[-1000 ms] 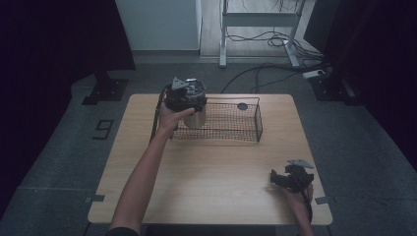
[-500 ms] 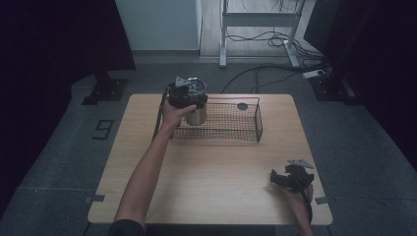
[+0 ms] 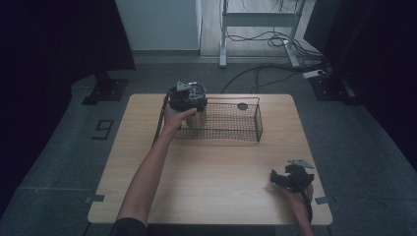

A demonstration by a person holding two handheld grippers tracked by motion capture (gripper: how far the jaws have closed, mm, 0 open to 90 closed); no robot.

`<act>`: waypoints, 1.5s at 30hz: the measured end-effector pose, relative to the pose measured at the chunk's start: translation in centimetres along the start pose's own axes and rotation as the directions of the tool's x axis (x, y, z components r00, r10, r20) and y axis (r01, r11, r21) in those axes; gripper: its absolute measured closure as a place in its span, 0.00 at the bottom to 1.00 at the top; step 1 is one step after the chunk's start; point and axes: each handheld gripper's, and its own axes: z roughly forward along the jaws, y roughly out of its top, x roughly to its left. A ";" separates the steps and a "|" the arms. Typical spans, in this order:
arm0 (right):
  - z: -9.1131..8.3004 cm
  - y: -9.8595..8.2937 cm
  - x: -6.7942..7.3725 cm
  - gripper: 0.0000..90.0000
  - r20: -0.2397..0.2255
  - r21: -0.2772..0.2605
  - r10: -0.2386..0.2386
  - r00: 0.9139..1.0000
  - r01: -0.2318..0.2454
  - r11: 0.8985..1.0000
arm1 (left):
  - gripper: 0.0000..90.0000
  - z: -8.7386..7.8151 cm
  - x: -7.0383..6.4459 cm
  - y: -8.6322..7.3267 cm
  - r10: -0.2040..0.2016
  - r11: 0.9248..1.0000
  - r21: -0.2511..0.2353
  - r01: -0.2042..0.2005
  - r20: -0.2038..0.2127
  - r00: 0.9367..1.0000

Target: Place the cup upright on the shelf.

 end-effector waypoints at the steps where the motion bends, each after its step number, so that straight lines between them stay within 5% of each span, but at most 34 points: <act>1: 0.0 0.0 0.0 0.00 0.000 0.000 -0.001 1.000 0.001 1.000 | 0.04 0.1 0.1 -0.1 0.001 1.000 0.002 -0.001 -0.005 1.000; 11: 0.0 0.0 0.0 0.00 0.000 0.000 -0.001 1.000 0.001 1.000 | 0.04 1.2 0.6 -1.8 -0.030 0.999 0.036 0.031 -0.038 0.999; 26: 0.0 0.0 0.0 0.00 0.000 0.000 0.001 1.000 -0.001 1.000 | 0.04 2.4 0.1 -3.3 -0.011 0.998 0.067 0.013 -0.033 0.999; 45: -0.1 0.0 -0.1 0.00 0.002 0.002 0.001 1.000 -0.001 1.000 | 0.04 2.1 -0.5 -4.2 -0.003 0.999 0.050 0.005 -0.041 0.999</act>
